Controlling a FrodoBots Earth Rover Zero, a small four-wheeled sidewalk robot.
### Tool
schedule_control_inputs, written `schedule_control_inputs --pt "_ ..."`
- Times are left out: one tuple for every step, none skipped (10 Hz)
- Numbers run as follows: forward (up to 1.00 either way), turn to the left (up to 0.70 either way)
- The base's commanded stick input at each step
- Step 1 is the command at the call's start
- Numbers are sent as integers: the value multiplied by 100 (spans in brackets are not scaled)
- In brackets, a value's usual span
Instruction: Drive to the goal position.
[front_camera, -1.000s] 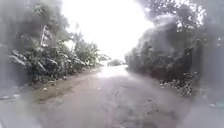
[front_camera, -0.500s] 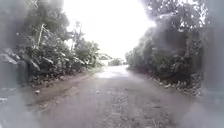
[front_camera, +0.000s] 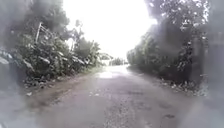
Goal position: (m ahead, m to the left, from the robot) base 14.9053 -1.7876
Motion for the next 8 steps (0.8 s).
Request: schedule_control_inputs --pt "70 0" --pt "70 0" --pt "70 0" --pt "70 0" --pt "70 0" --pt "70 0" --pt "70 0" --pt "70 0"
